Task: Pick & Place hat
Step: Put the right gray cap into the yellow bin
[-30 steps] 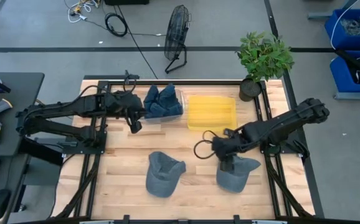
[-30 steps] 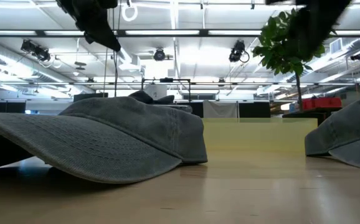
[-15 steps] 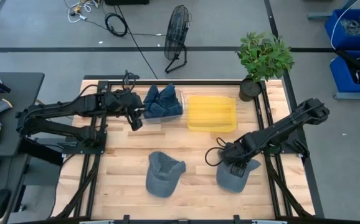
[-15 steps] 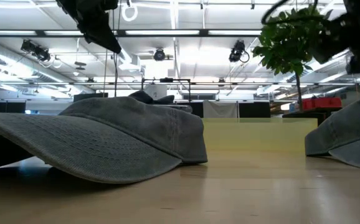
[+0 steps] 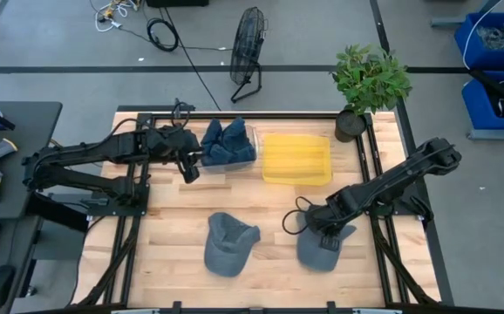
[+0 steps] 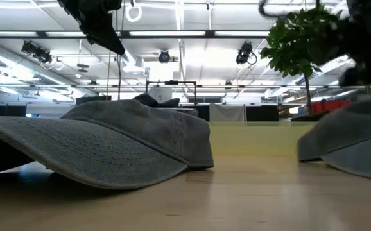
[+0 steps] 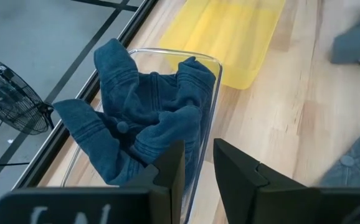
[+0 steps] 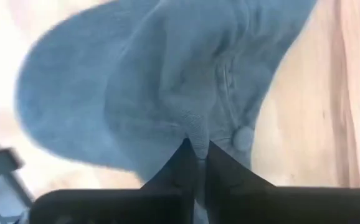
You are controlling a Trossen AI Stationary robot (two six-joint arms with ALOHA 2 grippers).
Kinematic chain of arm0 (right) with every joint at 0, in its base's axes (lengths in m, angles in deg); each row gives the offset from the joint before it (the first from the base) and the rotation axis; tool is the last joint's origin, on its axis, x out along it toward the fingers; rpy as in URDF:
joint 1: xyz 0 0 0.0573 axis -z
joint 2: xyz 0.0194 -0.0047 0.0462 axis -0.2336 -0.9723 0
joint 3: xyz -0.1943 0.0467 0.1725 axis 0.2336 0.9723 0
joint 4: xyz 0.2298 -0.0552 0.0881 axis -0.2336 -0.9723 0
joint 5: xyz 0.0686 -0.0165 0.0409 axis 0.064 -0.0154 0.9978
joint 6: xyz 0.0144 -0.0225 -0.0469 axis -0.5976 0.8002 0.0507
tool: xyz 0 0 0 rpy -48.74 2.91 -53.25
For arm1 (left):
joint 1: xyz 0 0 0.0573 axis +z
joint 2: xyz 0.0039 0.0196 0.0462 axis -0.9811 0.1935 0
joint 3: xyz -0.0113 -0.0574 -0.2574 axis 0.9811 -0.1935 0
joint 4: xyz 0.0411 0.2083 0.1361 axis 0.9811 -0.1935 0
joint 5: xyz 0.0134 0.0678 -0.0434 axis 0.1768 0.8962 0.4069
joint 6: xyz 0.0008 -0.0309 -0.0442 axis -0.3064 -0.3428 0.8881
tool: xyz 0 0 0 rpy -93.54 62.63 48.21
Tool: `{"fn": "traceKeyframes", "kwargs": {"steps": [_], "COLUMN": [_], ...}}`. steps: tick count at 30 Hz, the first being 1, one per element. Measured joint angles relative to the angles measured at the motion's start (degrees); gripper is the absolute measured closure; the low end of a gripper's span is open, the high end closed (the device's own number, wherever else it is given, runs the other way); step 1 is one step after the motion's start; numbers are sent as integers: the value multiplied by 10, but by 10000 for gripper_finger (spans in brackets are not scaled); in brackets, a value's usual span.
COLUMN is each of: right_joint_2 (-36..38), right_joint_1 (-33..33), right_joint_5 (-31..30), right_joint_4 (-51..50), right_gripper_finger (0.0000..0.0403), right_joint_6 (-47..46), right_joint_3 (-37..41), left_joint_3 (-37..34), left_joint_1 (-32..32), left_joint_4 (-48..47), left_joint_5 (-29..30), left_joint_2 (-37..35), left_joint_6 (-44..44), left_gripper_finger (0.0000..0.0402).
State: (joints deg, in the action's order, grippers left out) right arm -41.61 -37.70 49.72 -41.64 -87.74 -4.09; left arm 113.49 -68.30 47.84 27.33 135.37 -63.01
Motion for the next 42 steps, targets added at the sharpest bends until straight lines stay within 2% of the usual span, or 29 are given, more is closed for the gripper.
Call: {"fn": "traceKeyframes", "kwargs": {"steps": [4,6,9,13,17,19,21,24,28,35,42], "right_joint_2": [0,0,0,0,0,0,0,0,0,0,0], "right_joint_1": [1,2,6,29,72,103,142,200,260,321,350], "right_joint_5": [-19,-54,-164,-336,-513,-557,-553,-522,-453,-419,-330], "right_joint_4": [-15,-48,-140,-252,-296,-290,-271,-261,-230,-28,138], "right_gripper_finger": [396,397,397,398,399,399,399,399,394,393,393], "right_joint_6": [78,131,199,228,220,191,131,-11,-93,-80,-63], "right_joint_3": [-80,-130,-207,-282,-302,-301,-290,-261,-205,-114,-51], "left_joint_3": [0,0,0,0,0,0,0,0,0,0,0], "left_joint_1": [0,0,0,0,0,0,0,0,0,0,0], "left_joint_4": [0,0,0,1,1,1,0,0,0,0,0], "left_joint_5": [1,2,2,2,2,2,2,2,2,2,2], "left_joint_2": [0,0,0,0,0,0,0,0,0,0,0], "left_joint_6": [0,-3,-3,-4,-4,-4,-4,-4,-4,-4,-4], "left_gripper_finger": [314,314,314,314,314,314,314,314,314,314,314]}}
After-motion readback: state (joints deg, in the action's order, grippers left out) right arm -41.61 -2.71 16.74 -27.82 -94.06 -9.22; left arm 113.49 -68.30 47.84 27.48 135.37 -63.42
